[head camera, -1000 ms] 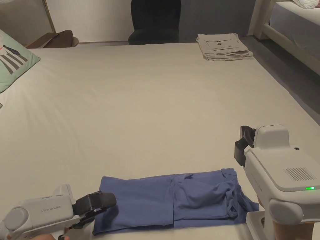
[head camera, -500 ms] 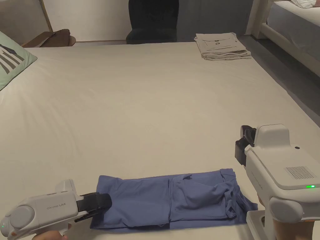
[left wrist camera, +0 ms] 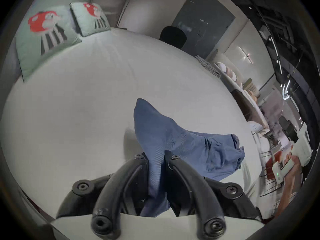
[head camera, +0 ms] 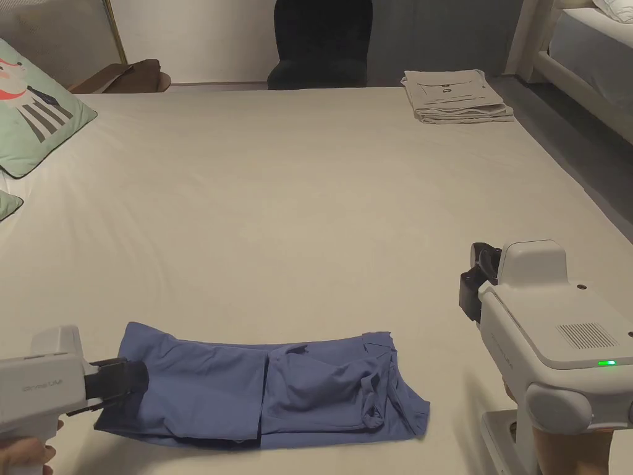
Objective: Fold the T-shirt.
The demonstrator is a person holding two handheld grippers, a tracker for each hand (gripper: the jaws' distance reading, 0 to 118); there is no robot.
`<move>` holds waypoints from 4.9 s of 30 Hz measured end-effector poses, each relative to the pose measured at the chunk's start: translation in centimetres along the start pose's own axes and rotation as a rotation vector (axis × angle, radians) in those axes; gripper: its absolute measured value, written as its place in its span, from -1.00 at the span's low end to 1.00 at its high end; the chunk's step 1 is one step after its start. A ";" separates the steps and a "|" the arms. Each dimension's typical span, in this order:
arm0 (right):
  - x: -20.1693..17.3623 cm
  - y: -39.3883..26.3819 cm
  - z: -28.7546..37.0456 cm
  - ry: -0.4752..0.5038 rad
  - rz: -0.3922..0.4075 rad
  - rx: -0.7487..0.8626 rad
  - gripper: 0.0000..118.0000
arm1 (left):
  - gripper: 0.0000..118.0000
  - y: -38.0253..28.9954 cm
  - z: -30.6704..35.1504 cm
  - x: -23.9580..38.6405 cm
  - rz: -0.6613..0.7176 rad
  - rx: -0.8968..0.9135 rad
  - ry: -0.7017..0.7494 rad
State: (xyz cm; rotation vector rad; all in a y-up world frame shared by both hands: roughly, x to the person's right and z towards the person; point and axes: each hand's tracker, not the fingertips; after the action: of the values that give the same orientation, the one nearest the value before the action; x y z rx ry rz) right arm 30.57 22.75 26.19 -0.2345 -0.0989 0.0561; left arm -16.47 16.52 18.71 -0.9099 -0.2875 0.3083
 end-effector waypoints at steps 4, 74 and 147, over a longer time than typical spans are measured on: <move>0.2 0.0 0.3 0.000 -0.004 0.002 -1.00 | -0.84 1.3 -0.3 5.4 -0.068 -0.029 0.052; 6.3 -1.8 2.6 -0.099 -0.063 -0.023 -1.00 | -1.00 -11.3 -17.1 29.1 -0.441 -0.042 -0.096; -6.5 -14.9 -5.9 0.113 -0.024 -0.489 -1.00 | -0.42 -2.4 -4.3 9.9 0.034 0.211 -0.093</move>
State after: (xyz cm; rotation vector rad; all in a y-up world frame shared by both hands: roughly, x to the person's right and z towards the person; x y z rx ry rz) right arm 25.43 6.48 23.37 -0.7241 -0.0011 -0.0063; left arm -5.46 15.77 19.24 -0.6938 -0.3188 0.4051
